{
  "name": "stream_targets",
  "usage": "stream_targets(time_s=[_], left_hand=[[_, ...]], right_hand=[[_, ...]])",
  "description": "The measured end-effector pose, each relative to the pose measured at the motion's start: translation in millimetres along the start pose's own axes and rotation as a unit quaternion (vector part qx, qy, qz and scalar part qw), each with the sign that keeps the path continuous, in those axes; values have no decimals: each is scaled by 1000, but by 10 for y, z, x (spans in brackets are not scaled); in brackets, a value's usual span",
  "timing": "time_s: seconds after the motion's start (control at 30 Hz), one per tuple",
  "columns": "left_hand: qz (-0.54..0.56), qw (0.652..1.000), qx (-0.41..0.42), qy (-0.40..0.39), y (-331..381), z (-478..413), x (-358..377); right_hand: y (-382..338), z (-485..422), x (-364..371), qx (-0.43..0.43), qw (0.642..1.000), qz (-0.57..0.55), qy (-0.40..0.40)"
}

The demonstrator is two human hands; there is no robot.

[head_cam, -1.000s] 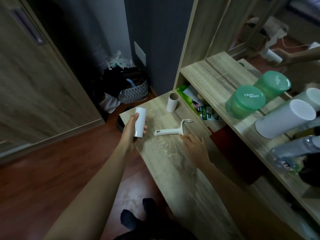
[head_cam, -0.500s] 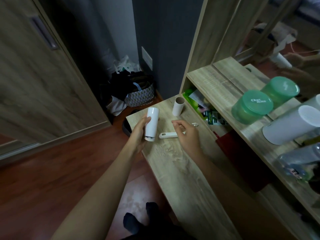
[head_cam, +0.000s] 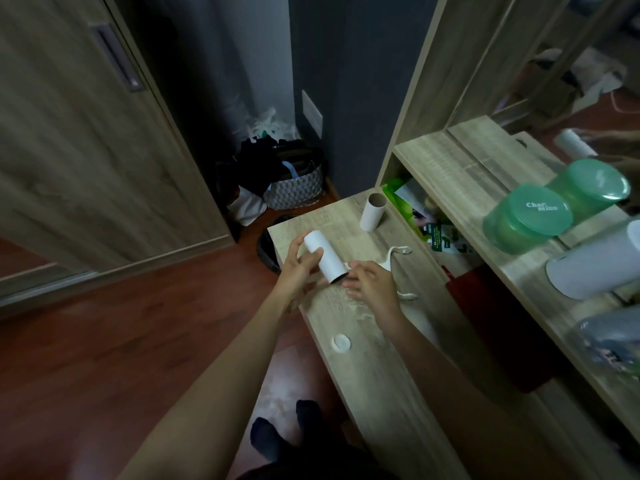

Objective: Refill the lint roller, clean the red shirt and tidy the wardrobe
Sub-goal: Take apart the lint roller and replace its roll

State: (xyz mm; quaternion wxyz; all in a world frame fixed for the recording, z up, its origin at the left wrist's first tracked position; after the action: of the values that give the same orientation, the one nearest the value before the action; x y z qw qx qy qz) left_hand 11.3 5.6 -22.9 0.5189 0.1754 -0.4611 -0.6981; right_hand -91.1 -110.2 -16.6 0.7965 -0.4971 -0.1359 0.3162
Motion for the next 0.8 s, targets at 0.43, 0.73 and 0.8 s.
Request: stream_targets(time_s=[0.43, 0.73, 0.8], left_hand=[[71, 995, 15, 75, -81, -14, -158], [173, 982, -69, -24, -173, 110, -62], [219, 970, -103, -34, -223, 122, -40]], right_hand=[[-53, 98, 28, 52, 993, -105, -17], [-385, 101, -105, -88, 993, -56, 47], [-533, 133, -86, -197, 978, 62, 38]])
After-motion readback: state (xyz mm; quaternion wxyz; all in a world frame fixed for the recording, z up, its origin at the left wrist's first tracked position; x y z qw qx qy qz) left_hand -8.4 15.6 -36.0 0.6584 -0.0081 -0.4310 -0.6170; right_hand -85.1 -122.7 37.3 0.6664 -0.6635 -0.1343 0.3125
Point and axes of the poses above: each hand's wrist, its own z-axis away from the middle knuckle, its own x-axis out of the palm, y = z × x, the point moved 6 cm from there along -z, towards the middle knuckle, and after that the axes turned 6 degrees about y, right-handed, at the moved point
